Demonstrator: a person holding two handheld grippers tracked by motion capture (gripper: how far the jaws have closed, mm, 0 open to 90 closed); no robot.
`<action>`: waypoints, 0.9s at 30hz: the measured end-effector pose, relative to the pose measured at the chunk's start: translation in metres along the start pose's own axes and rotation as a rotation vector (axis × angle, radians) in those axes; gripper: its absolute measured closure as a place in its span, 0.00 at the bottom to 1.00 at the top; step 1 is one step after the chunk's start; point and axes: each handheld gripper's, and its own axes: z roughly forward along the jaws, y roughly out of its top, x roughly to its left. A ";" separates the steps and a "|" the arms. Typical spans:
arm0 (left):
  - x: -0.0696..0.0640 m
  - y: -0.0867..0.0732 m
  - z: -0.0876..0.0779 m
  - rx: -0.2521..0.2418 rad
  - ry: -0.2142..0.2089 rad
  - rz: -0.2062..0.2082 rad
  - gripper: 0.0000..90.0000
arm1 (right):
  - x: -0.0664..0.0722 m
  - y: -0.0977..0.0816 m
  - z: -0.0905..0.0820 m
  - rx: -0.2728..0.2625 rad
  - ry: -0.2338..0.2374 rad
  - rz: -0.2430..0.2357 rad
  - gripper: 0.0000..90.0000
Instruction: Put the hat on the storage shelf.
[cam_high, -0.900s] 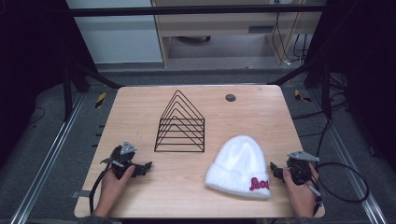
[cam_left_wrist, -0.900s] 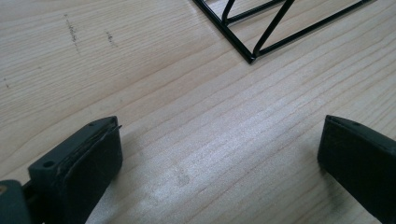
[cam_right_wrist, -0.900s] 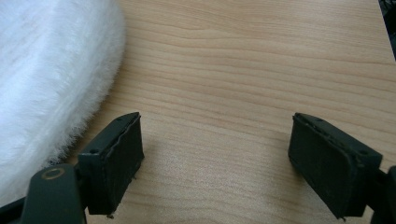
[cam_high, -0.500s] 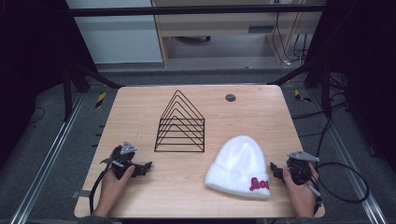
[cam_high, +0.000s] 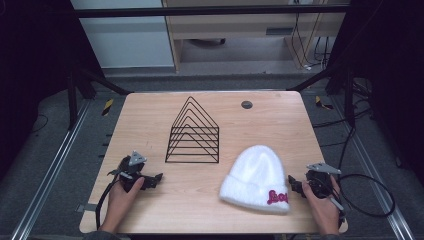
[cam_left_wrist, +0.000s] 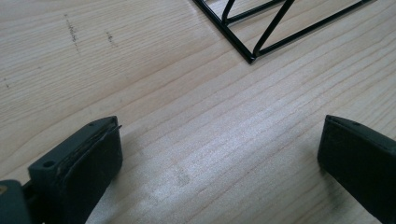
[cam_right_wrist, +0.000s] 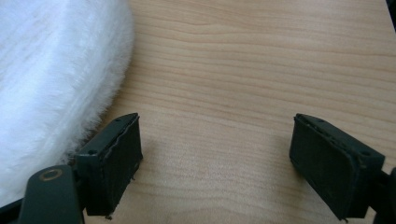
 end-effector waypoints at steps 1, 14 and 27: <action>0.000 0.000 0.000 0.000 0.000 0.000 0.00 | 0.000 0.002 -0.003 -0.006 0.005 -0.003 0.19; 0.000 0.000 0.000 0.002 0.002 0.001 0.00 | 0.019 0.069 -0.030 0.067 0.064 -0.178 0.30; 0.000 0.000 0.000 -0.002 0.001 -0.001 0.00 | 0.037 0.104 0.000 0.156 0.151 -0.234 0.41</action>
